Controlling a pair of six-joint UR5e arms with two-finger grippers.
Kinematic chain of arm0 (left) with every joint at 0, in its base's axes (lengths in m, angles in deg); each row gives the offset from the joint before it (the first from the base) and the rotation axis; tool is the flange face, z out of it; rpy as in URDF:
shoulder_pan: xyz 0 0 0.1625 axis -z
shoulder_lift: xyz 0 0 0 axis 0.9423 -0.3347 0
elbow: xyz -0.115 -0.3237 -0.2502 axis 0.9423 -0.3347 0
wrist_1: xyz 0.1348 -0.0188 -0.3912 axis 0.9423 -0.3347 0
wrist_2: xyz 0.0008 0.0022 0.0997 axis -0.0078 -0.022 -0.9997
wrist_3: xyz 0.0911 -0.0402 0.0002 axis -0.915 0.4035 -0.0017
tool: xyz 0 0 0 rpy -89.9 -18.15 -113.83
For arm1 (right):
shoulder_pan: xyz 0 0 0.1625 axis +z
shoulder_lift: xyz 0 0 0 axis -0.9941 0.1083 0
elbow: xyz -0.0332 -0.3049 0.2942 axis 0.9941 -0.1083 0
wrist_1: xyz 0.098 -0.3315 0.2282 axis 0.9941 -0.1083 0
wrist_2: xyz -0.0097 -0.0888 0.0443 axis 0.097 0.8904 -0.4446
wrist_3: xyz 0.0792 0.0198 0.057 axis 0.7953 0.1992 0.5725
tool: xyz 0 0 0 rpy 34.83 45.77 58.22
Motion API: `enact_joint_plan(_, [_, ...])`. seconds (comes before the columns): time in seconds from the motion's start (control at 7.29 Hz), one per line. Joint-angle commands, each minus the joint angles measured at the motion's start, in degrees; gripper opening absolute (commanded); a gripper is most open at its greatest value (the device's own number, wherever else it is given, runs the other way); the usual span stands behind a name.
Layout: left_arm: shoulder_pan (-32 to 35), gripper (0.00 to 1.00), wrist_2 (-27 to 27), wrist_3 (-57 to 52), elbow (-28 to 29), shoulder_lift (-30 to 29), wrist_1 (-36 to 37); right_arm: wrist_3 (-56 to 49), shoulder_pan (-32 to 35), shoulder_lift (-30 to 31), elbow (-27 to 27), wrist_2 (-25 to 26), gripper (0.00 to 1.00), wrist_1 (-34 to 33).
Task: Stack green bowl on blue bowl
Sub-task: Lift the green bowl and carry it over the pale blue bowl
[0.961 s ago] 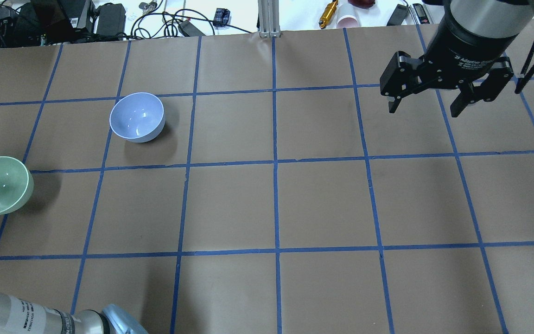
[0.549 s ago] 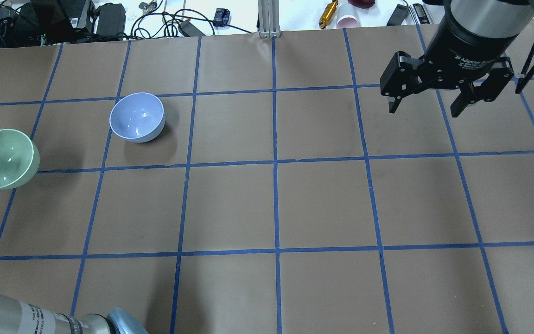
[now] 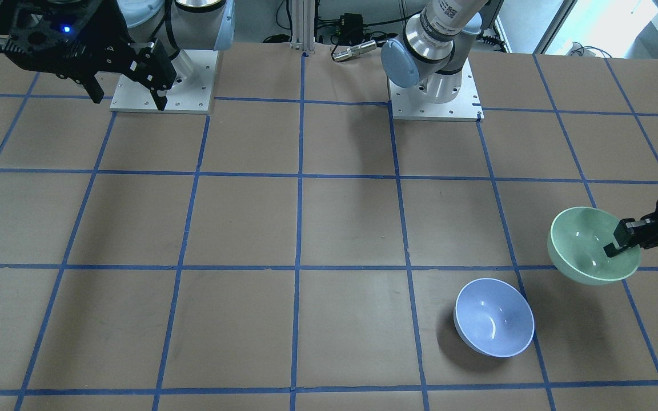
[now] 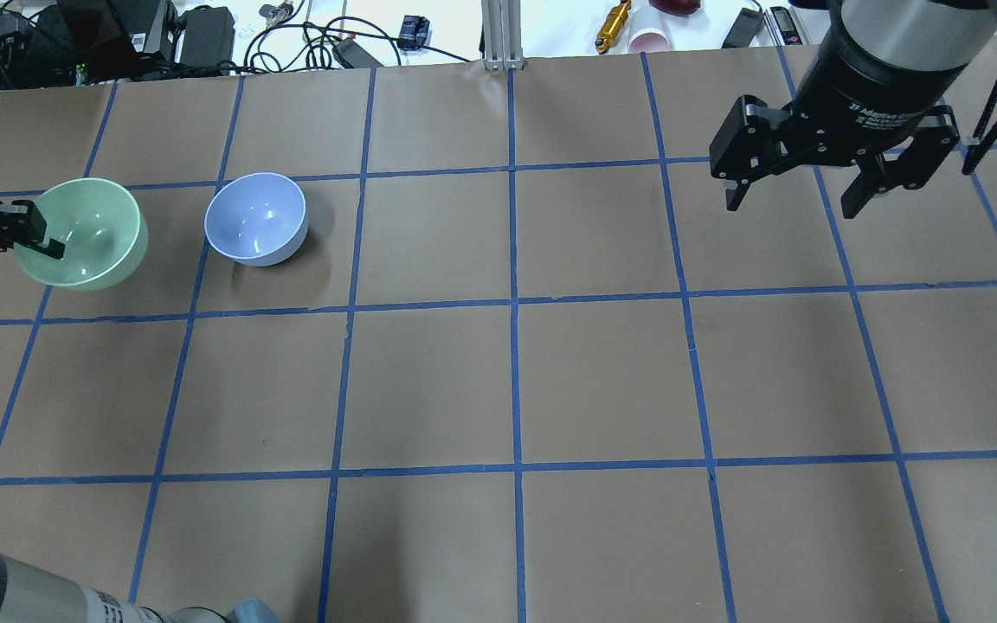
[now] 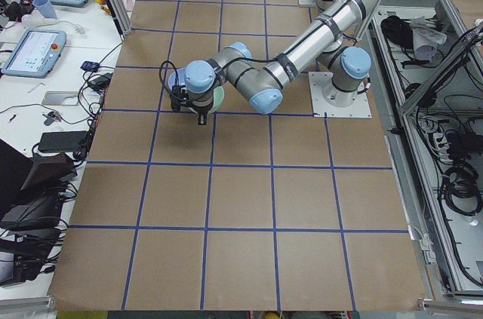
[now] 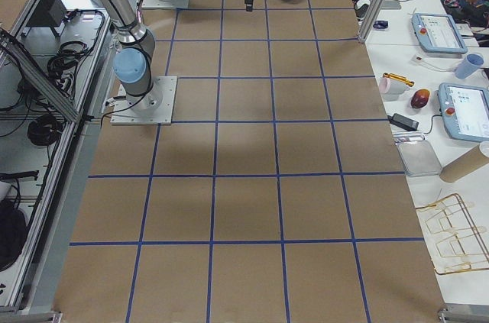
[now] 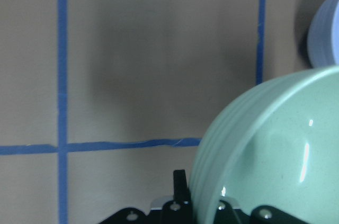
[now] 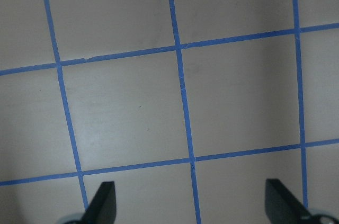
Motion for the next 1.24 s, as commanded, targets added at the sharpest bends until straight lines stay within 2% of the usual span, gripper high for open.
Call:
enact_joint_plan(0.0, [6.69, 0.0, 0.03, 8.65, 2.88, -1.33, 0.32, 0.0, 0.0, 0.0, 0.0, 0.0, 1.0, -0.02])
enact_joint_plan(0.27, [9.95, 0.0, -0.14, 14.47, 3.15, -2.05, 0.49, 0.0, 0.0, 0.0, 0.09, -0.09, 1.0, 0.07])
enact_joint_plan(0.55, [11.81, 0.0, 0.03, 19.2, 2.98, -4.32, 5.12, 0.0, 0.0, 0.0, 0.0, 0.0, 1.0, -0.02])
enact_joint_plan(1.1, [13.74, 0.0, 0.21, 20.55, 2.54, -6.09, 5.85, 0.0, 0.0, 0.0, 0.09, 0.0, 1.0, -0.02])
